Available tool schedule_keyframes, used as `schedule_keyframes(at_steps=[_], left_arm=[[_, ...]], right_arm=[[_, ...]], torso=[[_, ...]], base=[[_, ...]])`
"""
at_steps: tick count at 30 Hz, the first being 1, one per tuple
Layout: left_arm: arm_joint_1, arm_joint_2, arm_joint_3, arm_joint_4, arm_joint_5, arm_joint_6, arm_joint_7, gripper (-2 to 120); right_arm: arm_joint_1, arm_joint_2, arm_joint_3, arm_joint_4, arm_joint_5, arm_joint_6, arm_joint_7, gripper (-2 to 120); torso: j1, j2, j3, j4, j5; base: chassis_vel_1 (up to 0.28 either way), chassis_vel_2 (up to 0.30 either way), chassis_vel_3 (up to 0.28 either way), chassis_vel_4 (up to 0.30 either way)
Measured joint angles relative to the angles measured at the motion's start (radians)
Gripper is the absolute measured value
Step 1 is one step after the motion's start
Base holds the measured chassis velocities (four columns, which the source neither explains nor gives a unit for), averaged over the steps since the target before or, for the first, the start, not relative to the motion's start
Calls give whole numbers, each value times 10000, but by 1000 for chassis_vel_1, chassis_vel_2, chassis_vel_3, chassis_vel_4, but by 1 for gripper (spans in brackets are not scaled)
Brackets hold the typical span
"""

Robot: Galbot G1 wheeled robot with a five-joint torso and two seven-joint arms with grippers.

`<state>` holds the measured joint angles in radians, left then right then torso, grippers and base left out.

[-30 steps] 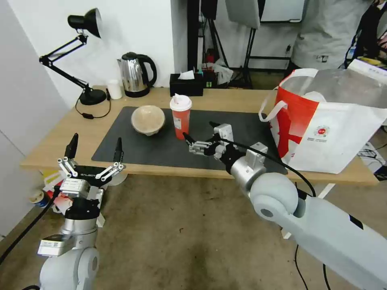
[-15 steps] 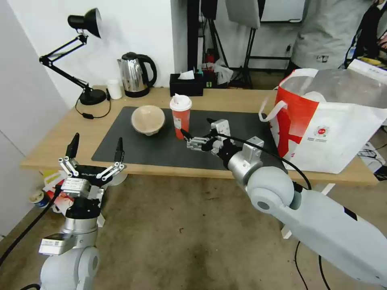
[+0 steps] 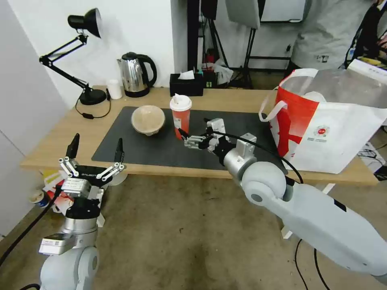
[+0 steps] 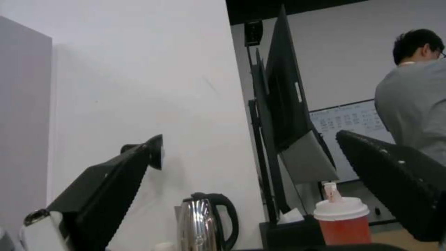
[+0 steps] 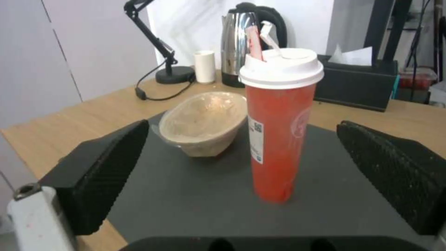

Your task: Pick up the trash from the table and place it into the takeout bag.

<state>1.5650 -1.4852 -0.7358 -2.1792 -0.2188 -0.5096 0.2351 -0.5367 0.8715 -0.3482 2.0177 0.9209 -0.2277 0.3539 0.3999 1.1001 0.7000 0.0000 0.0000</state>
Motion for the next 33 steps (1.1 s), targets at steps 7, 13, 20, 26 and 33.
schedule_keyframes(at_steps=[7, 13, 20, 26, 33], left_arm=[[1, -39, 39, 72, 4, -32, 13, 100], [21, -31, -7, 100, 5, -79, 19, 100], [56, -38, -65, 102, 1, -125, 20, 100], [64, -54, -82, 102, -1, -134, 20, 100], [99, -80, -177, 81, -7, -156, 20, 100]], right_arm=[[238, 165, -102, -597, 12, -5, -234, 100], [468, 367, -166, -1002, -26, -5, -371, 100], [698, 553, -257, -1353, -53, -2, -508, 100], [808, 644, -310, -1471, -54, -2, -530, 100], [862, 814, -401, -1660, -53, -1, -547, 100]], torso=[[0, 0, 0, 0, -1], [0, 0, 0, 0, 0], [0, 0, 0, 0, 0], [0, 0, -1, 0, 0], [0, -1, -1, 0, 0]], base=[[0, 0, 0, 0], [0, 0, 0, 0], [0, 0, 0, 0], [0, 0, 0, 0], [0, 0, 0, 0]])
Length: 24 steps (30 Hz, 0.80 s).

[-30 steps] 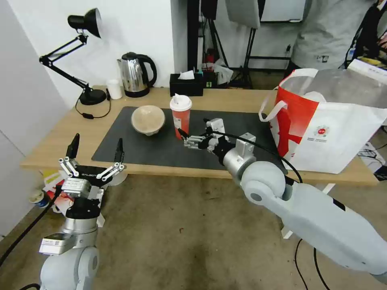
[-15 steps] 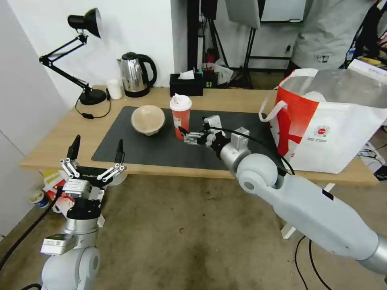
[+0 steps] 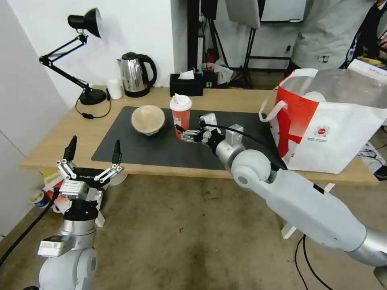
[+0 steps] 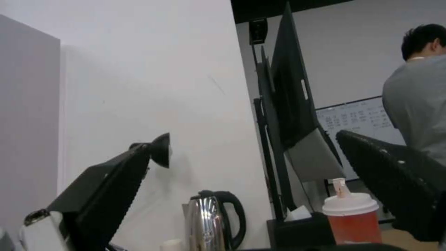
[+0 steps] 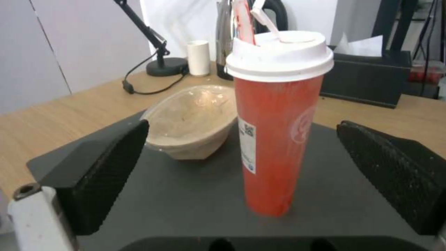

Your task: Pick up the trash from the table and place it into the takeout bag.

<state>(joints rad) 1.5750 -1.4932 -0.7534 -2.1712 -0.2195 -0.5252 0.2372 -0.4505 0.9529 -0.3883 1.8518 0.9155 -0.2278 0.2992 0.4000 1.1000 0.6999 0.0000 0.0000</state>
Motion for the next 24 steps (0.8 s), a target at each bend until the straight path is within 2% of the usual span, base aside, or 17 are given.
schedule_keyframes(at_steps=[24], left_arm=[[2, -47, -140, 95, -4, -84, 25, 100]], right_arm=[[342, 339, -35, -993, -20, 44, -423, 100]], torso=[[0, 0, 1, 0, 0]], base=[[0, 0, 0, 0]])
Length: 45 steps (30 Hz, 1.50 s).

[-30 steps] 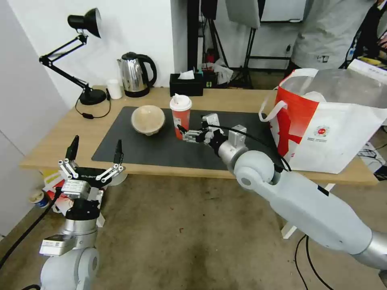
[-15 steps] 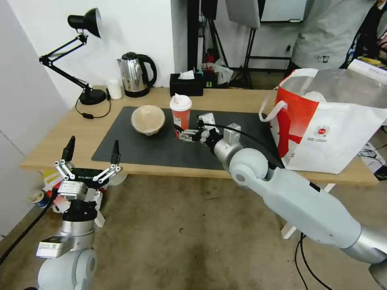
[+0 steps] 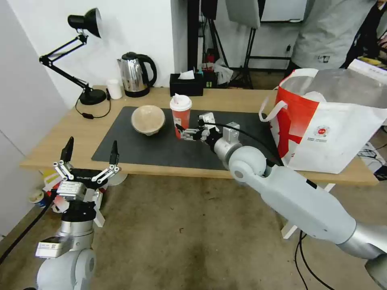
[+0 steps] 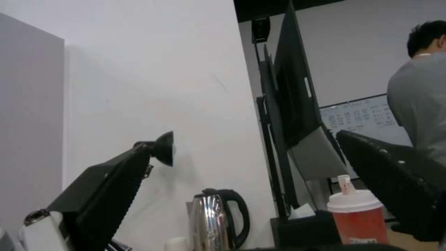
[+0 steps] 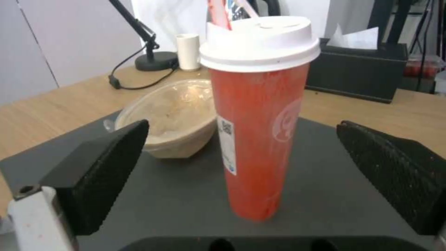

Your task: Pick up the trash from the table and place it into the takeout bag.

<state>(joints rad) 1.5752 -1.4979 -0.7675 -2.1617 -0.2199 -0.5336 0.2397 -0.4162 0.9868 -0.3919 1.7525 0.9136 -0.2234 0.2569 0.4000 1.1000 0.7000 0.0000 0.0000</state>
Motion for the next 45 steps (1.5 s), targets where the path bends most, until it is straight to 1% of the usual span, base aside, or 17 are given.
schedule_keyframes(at_steps=[19, 20, 22, 24, 25, 26, 28, 29, 31, 32, 33, 36, 37, 40, 41, 42, 45], left_arm=[[2, 25, -103, 78, -41, -86, 6, 100], [3, 29, -108, 81, -41, -91, 8, 100], [3, 31, -111, 83, -42, -93, 8, 100], [0, 38, -114, 85, -44, -97, 9, 100], [-2, 40, -114, 85, -44, -98, 9, 100], [-2, 40, -114, 85, -44, -98, 9, 100], [-12, 42, -106, 86, -44, -101, 12, 100], [-12, 42, -106, 86, -44, -101, 12, 100], [-16, 42, -93, 86, -44, -102, 15, 100], [-16, 41, -90, 83, -44, -102, 16, 100], [-16, 41, -90, 83, -44, -102, 16, 100], [-12, 41, -90, 58, -44, -105, 19, 100], [-12, 41, -90, 58, -44, -105, 19, 100], [-9, 49, -113, 37, -44, -109, 20, 100], [-9, 49, -117, 33, -44, -110, 20, 100], [-9, 49, -117, 33, -44, -110, 20, 100], [-14, 52, -122, 28, -44, -110, 20, 100]], right_arm=[[206, 327, -27, -546, -19, 20, -52, 99], [205, 336, -27, -578, -20, 28, -52, 94], [205, 335, -27, -605, -19, 38, -52, 91], [196, 312, -27, -640, -20, 140, -94, 80], [192, 299, -28, -647, -20, 162, -106, 77], [192, 299, -28, -647, -20, 162, -106, 77], [180, 264, -26, -658, -19, 191, -135, 67], [180, 264, -26, -658, -19, 191, -135, 67], [172, 242, -12, -660, -18, 196, -150, 57], [168, 235, -1, -665, -18, 198, -159, 53], [168, 235, -1, -665, -18, 198, -159, 53], [142, 219, 28, -693, -14, 202, -179, 37], [142, 219, 28, -693, -14, 202, -179, 37], [122, 217, 41, -698, -7, 206, -189, 22], [119, 216, 42, -698, -5, 207, -191, 19], [119, 216, 42, -698, -5, 207, -191, 19], [115, 215, 46, -698, 1, 207, -199, 4]], torso=[[0, 0, 0, 0, 0], [0, 0, 0, 0, 0], [0, 0, 0, 1, 0], [0, 0, 0, 0, 0], [0, 0, 0, 0, 0], [0, 0, 0, 0, 0], [0, 0, 0, 0, 1], [0, 0, 0, 0, 1], [0, 0, 0, 0, 1], [0, 0, 0, 0, 0], [0, 0, 0, 0, 0], [0, 0, 0, 0, 0], [0, 0, 0, 0, 0], [0, 0, 0, 0, 0], [0, 0, 0, 0, 0], [0, 0, 0, 0, 0], [0, 0, 0, 0, 0]], base=[[0, 0, 0, 0], [0, 0, 0, 0], [0, 0, 0, 0], [0, 0, 0, 0], [0, 0, 0, 0], [0, 0, 0, 0], [0, 0, 0, 0], [0, 0, 0, 0], [0, 0, 0, 0], [0, 0, 0, 0], [0, 0, 0, 0], [0, 0, 0, 0], [0, 0, 0, 0], [0, 0, 0, 0], [0, 0, 0, 0], [0, 0, 0, 0], [0, 0, 0, 0]])
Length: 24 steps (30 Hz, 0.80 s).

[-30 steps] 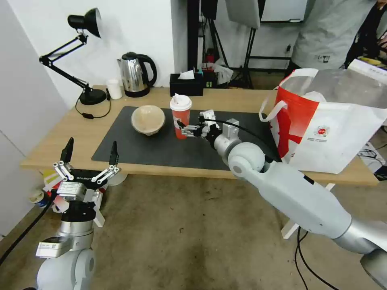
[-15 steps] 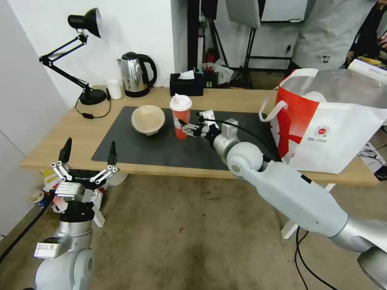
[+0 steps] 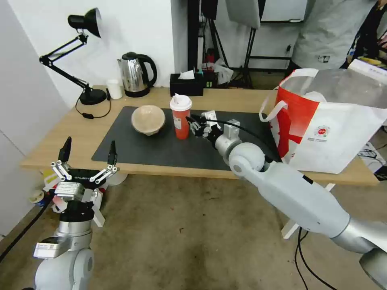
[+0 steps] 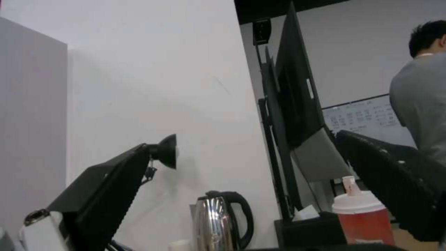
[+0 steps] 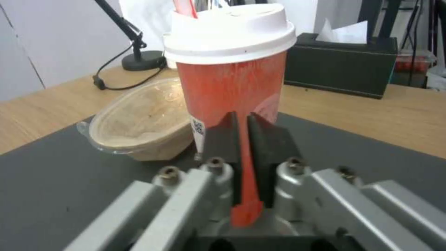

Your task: Pick up the trash from the table and place it into the takeout bag.

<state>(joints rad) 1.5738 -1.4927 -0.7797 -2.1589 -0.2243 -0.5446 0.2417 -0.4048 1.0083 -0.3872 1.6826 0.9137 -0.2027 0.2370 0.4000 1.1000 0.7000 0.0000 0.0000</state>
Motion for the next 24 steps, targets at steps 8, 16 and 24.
schedule_keyframes(at_steps=[8, 16, 24], left_arm=[[-28, 6, -5, -7, -3, 0, 0, 100], [-45, 12, 6, -7, -3, 0, 0, 100], [-102, 29, 55, -33, 6, 30, 1, 100]], right_arm=[[-28, -47, 5, 33, 4, 0, -4, 0], [-83, -144, 5, 133, 3, -10, -1, 6], [-140, -466, 6, 785, 64, -285, 286, 38]], torso=[[-1, 0, 0, 0, 0], [0, 0, 0, 0, 0], [-1, 0, 0, 0, 0]], base=[[0, 0, 0, 0], [0, 0, 0, 0], [0, 0, 0, 0]])
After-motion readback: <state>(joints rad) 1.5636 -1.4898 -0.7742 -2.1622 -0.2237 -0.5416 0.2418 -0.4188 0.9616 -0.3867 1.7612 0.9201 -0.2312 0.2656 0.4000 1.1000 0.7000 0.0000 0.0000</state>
